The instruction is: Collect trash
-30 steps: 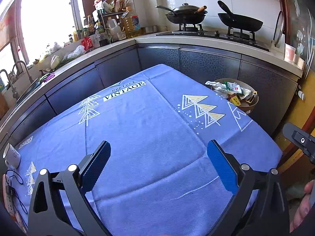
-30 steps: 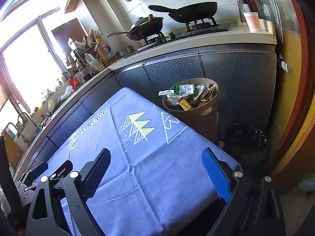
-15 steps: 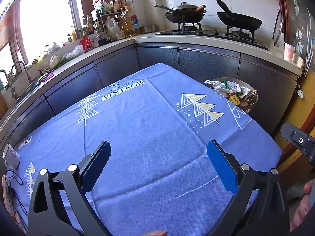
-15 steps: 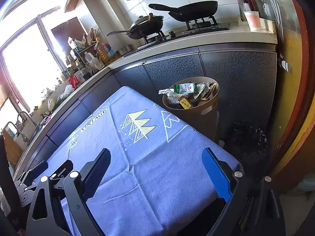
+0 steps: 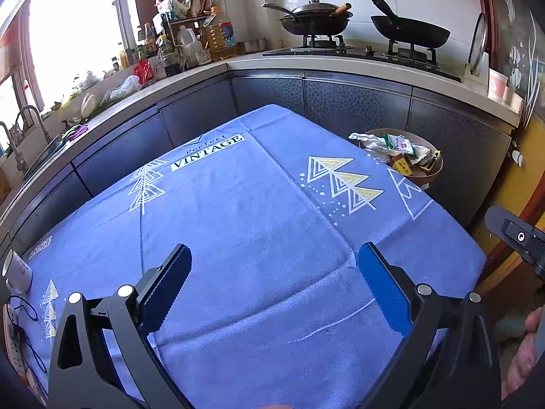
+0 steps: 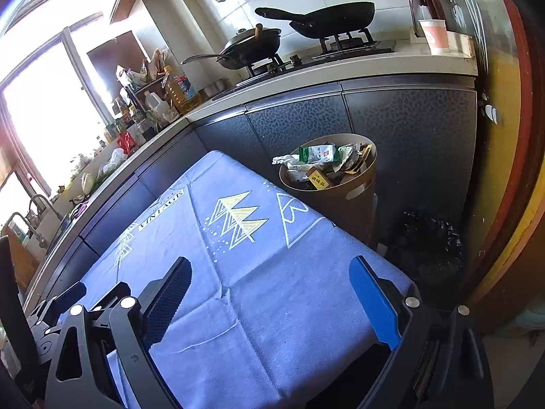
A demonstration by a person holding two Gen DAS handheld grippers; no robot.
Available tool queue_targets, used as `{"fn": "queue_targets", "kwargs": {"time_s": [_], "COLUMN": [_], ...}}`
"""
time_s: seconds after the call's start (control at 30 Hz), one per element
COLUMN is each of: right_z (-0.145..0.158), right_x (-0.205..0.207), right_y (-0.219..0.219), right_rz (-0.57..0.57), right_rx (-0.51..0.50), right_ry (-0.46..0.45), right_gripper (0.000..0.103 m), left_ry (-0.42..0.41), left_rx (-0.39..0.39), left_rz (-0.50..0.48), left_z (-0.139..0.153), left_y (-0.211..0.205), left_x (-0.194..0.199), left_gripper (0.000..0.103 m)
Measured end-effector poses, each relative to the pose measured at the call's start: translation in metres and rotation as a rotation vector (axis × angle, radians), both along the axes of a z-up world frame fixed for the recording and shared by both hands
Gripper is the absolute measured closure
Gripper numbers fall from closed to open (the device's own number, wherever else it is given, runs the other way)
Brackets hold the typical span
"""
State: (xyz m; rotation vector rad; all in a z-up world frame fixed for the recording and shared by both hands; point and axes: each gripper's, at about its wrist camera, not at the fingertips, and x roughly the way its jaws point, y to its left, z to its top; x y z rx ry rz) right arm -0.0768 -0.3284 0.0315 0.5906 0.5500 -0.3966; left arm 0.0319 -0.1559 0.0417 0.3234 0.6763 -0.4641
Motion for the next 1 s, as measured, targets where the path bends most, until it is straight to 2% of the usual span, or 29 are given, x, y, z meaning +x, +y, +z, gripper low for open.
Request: {"fn": "queue_targets", "kwargs": {"time_s": [0.43,1.0], "right_z": [0.0,-0.003], "right_x": [0.0,0.007], "right_y": [0.0,-0.001], "right_rz": [0.006,0.029], "right_rx": [-0.007,0.001], "right_ry": [0.009,0.025], "right_gripper": [0.01,0.01], "left_ry": [0.077,0.114], "left_rx": [-0.035,-0.017], "left_rz": [-0.021,0.022], "left_z": [-0.004,-0.013], "left_y": [-0.002,0.002], "left_x": [0.0,0.007], "left_gripper": [0.006,0.006]}}
